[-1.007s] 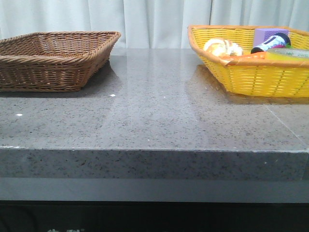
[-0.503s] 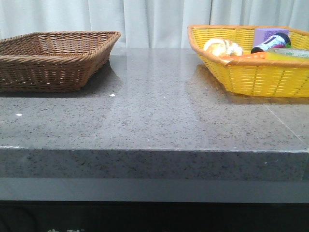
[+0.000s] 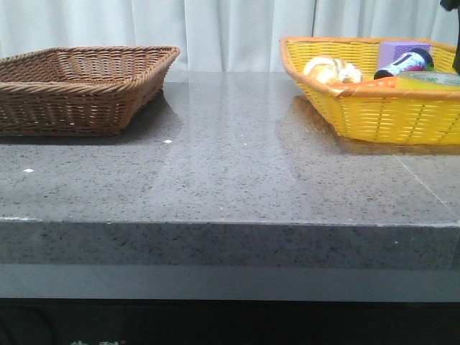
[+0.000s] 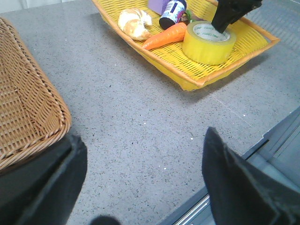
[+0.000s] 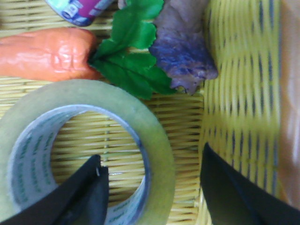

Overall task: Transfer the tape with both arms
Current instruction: 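Reach the right gripper into the yellow basket and grasp the tape roll, then lift the tape roll with the right gripper and set it on the table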

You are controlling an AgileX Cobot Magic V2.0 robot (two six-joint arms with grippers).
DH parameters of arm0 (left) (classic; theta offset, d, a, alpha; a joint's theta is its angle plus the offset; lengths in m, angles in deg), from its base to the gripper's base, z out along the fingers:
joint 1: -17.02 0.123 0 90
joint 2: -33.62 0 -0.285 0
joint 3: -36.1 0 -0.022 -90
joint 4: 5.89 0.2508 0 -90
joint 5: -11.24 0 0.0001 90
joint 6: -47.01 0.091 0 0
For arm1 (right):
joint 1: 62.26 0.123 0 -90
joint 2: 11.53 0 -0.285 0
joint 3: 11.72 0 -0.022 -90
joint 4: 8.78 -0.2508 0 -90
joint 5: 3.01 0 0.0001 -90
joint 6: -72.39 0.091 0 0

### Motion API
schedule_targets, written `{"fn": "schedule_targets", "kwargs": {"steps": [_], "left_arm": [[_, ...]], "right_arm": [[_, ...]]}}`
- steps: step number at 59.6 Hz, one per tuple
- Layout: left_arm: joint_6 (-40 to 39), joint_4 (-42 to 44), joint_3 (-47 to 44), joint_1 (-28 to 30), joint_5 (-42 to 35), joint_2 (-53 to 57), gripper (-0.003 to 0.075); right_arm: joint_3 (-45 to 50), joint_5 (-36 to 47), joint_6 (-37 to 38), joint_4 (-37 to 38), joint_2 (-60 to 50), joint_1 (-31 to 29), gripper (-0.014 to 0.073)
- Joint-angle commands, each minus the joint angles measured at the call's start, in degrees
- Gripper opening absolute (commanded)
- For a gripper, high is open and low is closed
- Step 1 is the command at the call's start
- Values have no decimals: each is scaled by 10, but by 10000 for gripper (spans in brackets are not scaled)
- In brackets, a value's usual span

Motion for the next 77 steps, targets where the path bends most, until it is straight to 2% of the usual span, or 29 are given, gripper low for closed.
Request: {"fn": "schedule_targets", "kwargs": {"steps": [1, 8, 16, 23, 31, 46, 53, 66, 77], "left_arm": [[0, -4, 20, -5, -42, 2, 512], [0, -4, 20, -5, -42, 2, 512], [0, -4, 20, -5, -42, 2, 512], [0, -4, 20, -5, -42, 2, 512], [0, -4, 20, -5, -42, 2, 512], [0, -4, 18, -5, -42, 2, 512], [0, -4, 18, -5, -42, 2, 512], [0, -4, 18, -5, -42, -2, 512], [0, -4, 18, -5, -42, -11, 512]], "right_arm": [[-19, 11, -8, 3, -13, -4, 453], [-19, 8, -10, -7, 0, -4, 406], [-19, 5, -17, -16, 4, -4, 238], [-22, 4, -22, -16, 4, -4, 161], [-54, -35, -23, -16, 4, -4, 162], [-181, -163, -26, -42, 4, -2, 162], [-214, -162, -32, -66, -15, 16, 162], [-218, -162, -57, -69, -52, 107, 162], [-218, -159, -61, -69, -53, 217, 162]]}}
